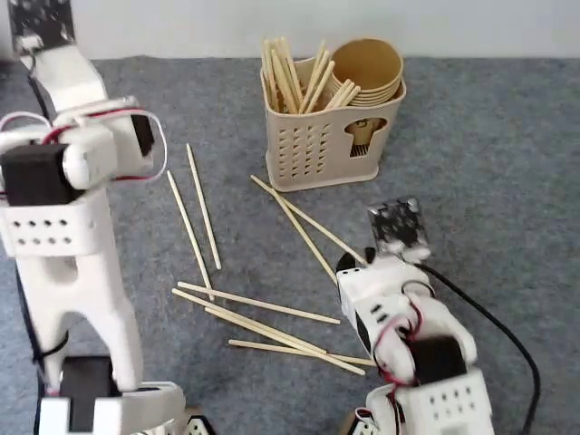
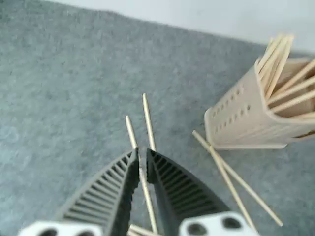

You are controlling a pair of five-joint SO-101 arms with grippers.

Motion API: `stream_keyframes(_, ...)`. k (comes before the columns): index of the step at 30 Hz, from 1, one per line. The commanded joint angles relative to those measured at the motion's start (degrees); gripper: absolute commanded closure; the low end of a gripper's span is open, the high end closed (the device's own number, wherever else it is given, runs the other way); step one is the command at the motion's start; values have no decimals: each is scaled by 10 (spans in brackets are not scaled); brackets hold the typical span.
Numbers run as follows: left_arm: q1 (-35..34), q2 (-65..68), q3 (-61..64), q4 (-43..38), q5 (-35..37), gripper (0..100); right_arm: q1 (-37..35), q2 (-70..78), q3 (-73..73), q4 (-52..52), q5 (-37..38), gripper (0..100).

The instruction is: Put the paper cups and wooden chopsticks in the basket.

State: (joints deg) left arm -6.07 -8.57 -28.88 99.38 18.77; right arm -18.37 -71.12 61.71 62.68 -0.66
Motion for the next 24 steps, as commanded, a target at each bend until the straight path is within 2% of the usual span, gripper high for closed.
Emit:
stream_keyframes(1, -31, -74, 54, 9, -9, 981, 0, 130, -76, 6, 13, 887)
stream_keyframes(5, -65, -129, 122, 4, -10, 981, -4, 271, -153, 6, 15, 853)
stream_keyframes(10, -96, -191, 232, -44, -11, 981, -58, 418, -236, 1, 15, 668)
stream_keyframes(13, -97, -227, 307, -80, -25, 981, -96, 503, -293, 0, 15, 604)
stream_keyframes(17, -98, -283, 399, -120, -34, 981, -114, 625, -378, 0, 16, 600)
stream_keyframes(24, -144, -394, 504, -182, -34, 979, -113, 835, -518, 0, 52, 600)
